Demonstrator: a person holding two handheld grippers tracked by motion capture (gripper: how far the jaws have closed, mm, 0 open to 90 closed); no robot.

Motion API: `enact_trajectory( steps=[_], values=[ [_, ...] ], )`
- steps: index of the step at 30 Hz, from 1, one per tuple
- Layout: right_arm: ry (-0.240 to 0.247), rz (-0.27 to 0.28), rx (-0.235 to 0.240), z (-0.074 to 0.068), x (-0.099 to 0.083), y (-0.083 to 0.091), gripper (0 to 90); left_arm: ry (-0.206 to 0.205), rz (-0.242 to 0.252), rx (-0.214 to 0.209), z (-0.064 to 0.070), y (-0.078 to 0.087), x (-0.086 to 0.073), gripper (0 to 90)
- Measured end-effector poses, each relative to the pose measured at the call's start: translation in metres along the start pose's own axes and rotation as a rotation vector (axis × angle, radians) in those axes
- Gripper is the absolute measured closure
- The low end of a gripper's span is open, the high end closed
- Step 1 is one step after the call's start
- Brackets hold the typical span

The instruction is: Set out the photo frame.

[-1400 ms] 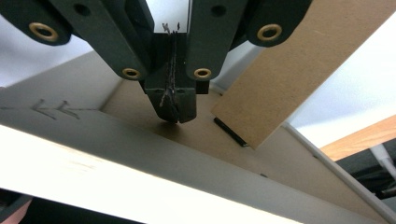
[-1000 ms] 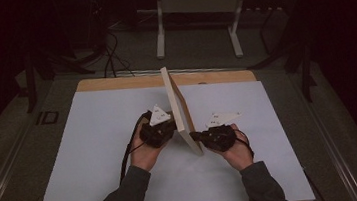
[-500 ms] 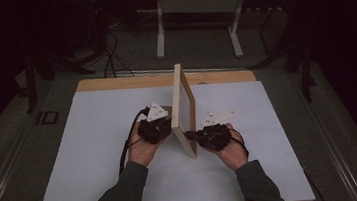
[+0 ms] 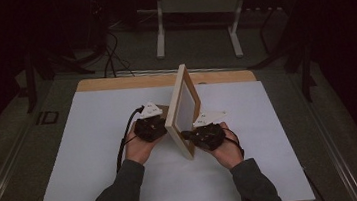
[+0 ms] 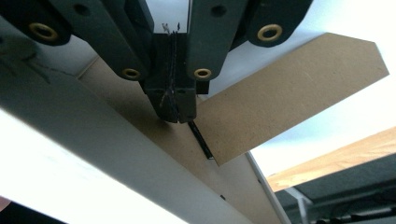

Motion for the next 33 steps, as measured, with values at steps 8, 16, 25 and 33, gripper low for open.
enact_trajectory(
  steps=[8,16,25,33],
  values=[
    [0.005,-0.001,0.012,0.003,-0.002,0.002,86.7,0.029,-0.017,-0.034,-0.003,0.007,-0.003,78.8],
    [-0.012,-0.021,0.002,0.008,-0.007,0.004,85.1,0.036,-0.018,-0.073,-0.005,0.018,-0.006,68.9],
    [-0.030,-0.033,-0.014,0.016,-0.014,0.009,81.6,0.051,-0.023,-0.066,-0.006,0.029,-0.010,61.3],
    [-0.045,-0.039,-0.033,0.023,-0.019,0.013,79.3,0.042,-0.051,-0.060,0.000,0.036,-0.017,56.6]
  ],
)
Point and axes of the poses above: each handheld gripper's, and its own axes: y roughly backward along the jaws, x roughly out of its top, z roughly to its right, the point moved 2 cm from there along -y, roughly forward along the jaws, and after that the axes turned 7 degrees about z, right-handed, at the moved point
